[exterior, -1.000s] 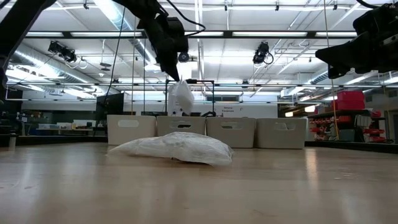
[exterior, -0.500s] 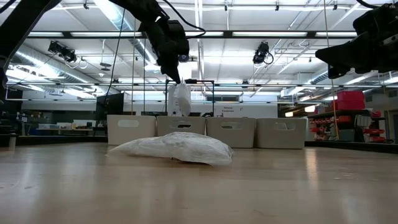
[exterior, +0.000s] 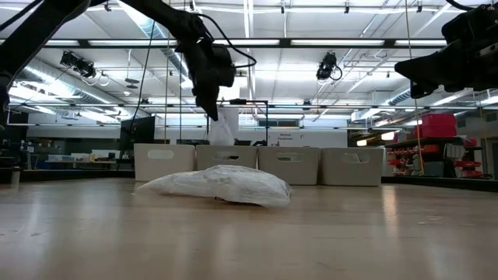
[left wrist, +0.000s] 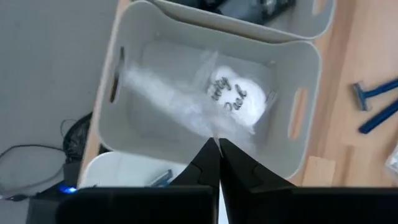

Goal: Pick & Place Travel size toiletries
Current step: Put the white cotton pack into the left gray bin, then put the blue razor into the white bin

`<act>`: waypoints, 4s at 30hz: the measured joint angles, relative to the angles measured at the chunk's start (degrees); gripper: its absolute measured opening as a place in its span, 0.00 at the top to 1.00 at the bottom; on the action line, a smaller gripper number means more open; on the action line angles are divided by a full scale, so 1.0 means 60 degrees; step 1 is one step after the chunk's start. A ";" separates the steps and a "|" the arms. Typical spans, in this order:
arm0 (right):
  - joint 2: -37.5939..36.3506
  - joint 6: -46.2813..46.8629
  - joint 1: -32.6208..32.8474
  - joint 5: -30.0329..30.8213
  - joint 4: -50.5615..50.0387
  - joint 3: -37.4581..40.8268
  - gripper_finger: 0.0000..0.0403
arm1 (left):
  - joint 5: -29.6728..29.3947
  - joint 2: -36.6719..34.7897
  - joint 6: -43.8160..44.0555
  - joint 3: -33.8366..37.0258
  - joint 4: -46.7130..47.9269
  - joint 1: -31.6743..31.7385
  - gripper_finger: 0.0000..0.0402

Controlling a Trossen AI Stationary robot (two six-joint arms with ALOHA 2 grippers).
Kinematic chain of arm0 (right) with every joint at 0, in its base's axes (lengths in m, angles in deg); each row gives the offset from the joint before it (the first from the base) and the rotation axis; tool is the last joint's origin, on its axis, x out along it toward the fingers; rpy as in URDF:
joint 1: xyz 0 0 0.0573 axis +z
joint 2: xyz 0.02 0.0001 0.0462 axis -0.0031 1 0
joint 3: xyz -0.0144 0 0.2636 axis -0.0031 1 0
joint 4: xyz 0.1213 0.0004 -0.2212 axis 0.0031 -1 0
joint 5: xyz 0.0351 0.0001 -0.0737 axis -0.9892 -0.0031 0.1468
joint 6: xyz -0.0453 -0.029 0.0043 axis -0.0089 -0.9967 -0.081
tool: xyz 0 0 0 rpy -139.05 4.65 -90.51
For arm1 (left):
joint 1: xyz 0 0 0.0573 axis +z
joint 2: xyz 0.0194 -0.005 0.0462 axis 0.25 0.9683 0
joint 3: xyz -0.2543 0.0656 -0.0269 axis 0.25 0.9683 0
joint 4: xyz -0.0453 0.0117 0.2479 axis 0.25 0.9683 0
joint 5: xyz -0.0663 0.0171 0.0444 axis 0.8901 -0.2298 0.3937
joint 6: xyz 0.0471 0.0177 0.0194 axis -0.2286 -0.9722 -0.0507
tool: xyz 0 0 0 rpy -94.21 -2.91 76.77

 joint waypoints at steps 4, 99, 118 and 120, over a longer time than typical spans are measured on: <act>0.0000 -0.0001 0.0003 0.0000 -0.0003 0.0002 0.97 | -0.0174 0.0124 -0.0014 -0.0002 0.0257 0.0090 0.99; -0.0003 0.0002 0.0000 0.0000 -0.0003 -0.0001 0.97 | -0.1489 -0.1605 0.1442 -0.0012 -0.0373 -0.2062 0.77; -0.0003 -0.0001 0.0003 0.0000 -0.0003 -0.0001 0.97 | -0.1620 -0.1599 0.1990 -0.0009 -0.2365 -0.4315 0.77; -0.0004 -0.0001 0.0000 0.0000 0.0000 -0.0001 0.97 | -0.1620 -0.1592 0.1984 -0.0009 -0.2417 -0.4474 0.77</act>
